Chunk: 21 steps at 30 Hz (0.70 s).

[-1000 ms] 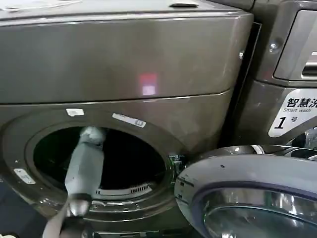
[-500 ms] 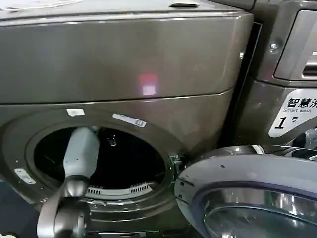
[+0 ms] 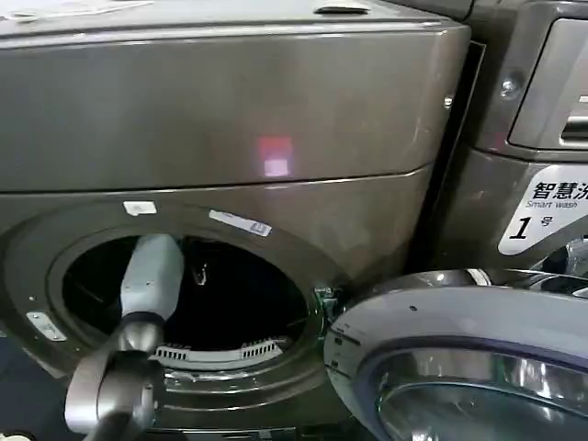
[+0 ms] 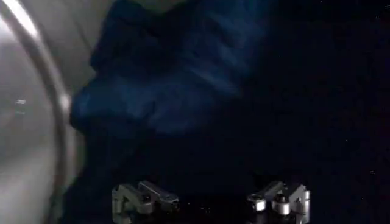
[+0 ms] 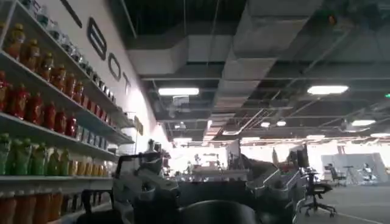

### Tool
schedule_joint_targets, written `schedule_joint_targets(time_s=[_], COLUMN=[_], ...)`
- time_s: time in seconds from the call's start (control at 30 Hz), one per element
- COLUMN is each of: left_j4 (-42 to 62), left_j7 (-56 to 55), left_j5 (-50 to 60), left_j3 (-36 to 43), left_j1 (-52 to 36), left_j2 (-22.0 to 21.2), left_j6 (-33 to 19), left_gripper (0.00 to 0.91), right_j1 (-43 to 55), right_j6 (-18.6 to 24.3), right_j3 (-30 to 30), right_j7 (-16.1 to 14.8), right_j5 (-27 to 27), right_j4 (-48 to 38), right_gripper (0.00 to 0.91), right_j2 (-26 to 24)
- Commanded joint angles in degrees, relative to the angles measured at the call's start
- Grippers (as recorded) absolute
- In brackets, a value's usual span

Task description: Grasp the clothes from the dryer.

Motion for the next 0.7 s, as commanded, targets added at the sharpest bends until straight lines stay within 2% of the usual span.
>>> schedule_joint_targets(time_s=[0.03,0.5,0.53,0.57,0.6,0.67,0.7], left_j4=[2.66,3.72,3.7,3.69,3.68,3.77,3.76], left_j7=[-0.34,0.25,0.37,0.66,0.87,0.87,0.77], left_j5=[-2.81,-3.55,-3.7,-3.83,-3.96,-4.16,-4.26], left_j3=[0.51,0.32,0.3,0.3,0.29,0.3,0.29], left_j1=[-0.24,1.3,1.36,1.42,1.43,1.39,1.38], left_j2=[-0.13,0.37,0.38,0.41,0.41,0.41,0.42], left_j6=[0.87,0.62,0.62,0.6,0.46,0.45,0.51], left_gripper=[0.907,0.887,0.648,0.33,0.182,0.068,0.057], right_j1=[0.22,0.12,0.14,0.18,0.21,0.25,0.23], right_j6=[0.03,0.19,0.2,0.18,0.18,0.19,0.23], right_j3=[-0.25,-0.23,-0.28,-0.33,-0.36,-0.4,-0.44], right_j7=[0.03,0.06,0.04,0.05,0.04,0.05,0.05], right_j5=[-0.34,-0.5,-0.5,-0.5,-0.5,-0.5,-0.5], right_j4=[0.23,0.16,0.21,0.3,0.33,0.37,0.31], right_gripper=[0.907,0.907,0.907,0.907,0.907,0.907,0.907], right_j2=[0.01,0.16,0.2,0.22,0.22,0.26,0.28])
